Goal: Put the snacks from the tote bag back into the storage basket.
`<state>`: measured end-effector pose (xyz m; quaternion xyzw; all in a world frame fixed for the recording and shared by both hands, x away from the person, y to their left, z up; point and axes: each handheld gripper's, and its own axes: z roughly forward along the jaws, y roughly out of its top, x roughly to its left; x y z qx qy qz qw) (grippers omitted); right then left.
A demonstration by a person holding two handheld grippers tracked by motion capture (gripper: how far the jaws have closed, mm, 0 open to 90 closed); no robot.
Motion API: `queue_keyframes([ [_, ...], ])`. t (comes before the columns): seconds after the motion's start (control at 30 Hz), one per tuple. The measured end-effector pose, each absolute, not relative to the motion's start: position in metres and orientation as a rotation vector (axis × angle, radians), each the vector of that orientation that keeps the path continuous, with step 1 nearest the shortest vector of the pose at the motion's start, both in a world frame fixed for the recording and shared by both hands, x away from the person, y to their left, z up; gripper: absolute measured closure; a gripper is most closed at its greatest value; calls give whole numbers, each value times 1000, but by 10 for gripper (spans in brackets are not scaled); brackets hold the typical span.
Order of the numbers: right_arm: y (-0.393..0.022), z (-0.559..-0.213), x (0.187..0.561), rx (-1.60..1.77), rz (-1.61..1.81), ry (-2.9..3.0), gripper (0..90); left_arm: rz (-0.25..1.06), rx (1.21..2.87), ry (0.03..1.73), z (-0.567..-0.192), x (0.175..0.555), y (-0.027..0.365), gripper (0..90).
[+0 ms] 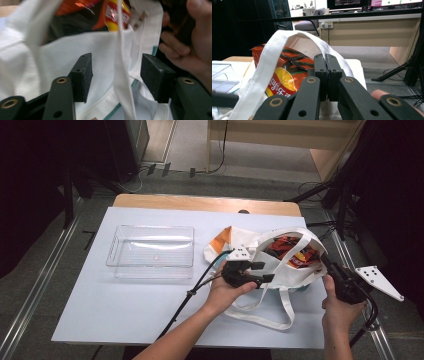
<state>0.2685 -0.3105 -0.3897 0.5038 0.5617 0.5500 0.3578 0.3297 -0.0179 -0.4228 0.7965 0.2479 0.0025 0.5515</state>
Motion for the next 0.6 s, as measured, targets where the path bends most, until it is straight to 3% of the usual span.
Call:
queue_keyframes([
  [0.07, -310, -390, 268, 1299, 1416, 1451, 900, 16, 1922, 579, -427, 326, -25, 503],
  [0.1, -310, -390, 268, 1299, 1416, 1450, 900, 37, 1947, 580, -430, 325, -28, 569],
  [0.2, -310, -389, 267, 1299, 1414, 1450, 900, 62, 1986, 558, -430, 325, -26, 888],
  [0.47, -313, -388, 266, 1290, 1414, 1449, 900, 201, 1836, 621, -391, 341, 6, 898],
  [0.6, -310, -386, 266, 1284, 1418, 1453, 900, 143, 1670, 780, -378, 370, 26, 897],
])
